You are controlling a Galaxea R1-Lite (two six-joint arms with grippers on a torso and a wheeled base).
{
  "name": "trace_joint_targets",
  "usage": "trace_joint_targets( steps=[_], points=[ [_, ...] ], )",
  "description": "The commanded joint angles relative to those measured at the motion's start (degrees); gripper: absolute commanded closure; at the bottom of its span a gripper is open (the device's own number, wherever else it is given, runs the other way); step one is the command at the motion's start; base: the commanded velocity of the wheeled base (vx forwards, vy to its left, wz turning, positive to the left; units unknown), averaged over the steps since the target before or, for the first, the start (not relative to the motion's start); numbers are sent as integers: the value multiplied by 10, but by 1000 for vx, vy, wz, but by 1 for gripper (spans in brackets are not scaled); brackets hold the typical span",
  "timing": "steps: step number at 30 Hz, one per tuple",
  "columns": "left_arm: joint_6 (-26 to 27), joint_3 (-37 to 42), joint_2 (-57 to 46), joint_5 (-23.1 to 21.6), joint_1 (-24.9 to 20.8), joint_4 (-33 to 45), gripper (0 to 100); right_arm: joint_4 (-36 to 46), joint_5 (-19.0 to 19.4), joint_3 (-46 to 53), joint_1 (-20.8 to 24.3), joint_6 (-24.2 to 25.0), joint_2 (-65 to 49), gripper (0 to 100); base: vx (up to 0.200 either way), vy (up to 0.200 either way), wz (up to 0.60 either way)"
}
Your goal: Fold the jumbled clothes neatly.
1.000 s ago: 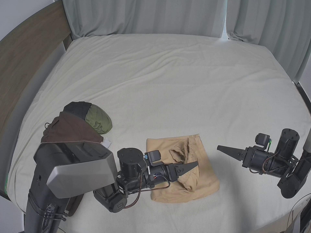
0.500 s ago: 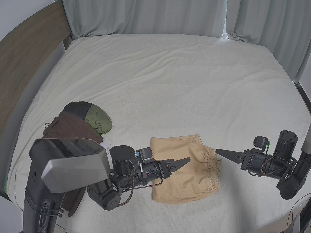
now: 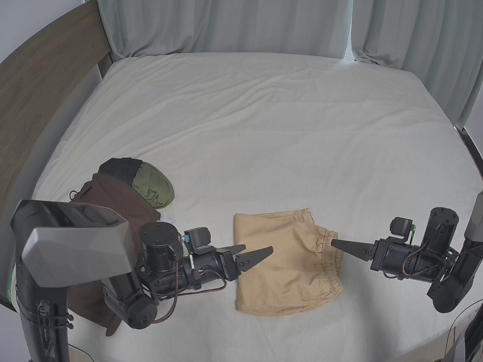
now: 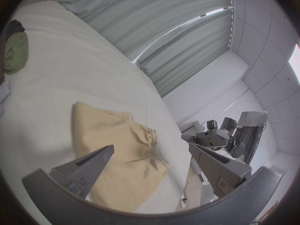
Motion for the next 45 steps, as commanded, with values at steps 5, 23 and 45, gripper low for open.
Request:
trace_joint_targets(
  steps=[5,23,45],
  points=[
    [42,104,-121,-23,69,-4,0,-1,-1,7,12,-1,0,0,0,0,0],
    [82,238,-293,-170,243,-5,0,-1,-4,15,30,-2,-2,0,0,0,0],
    [357,293,-253,-271,297,-5,0,-1,-21,45,8,-60,97,0,0,0,0]
  ],
)
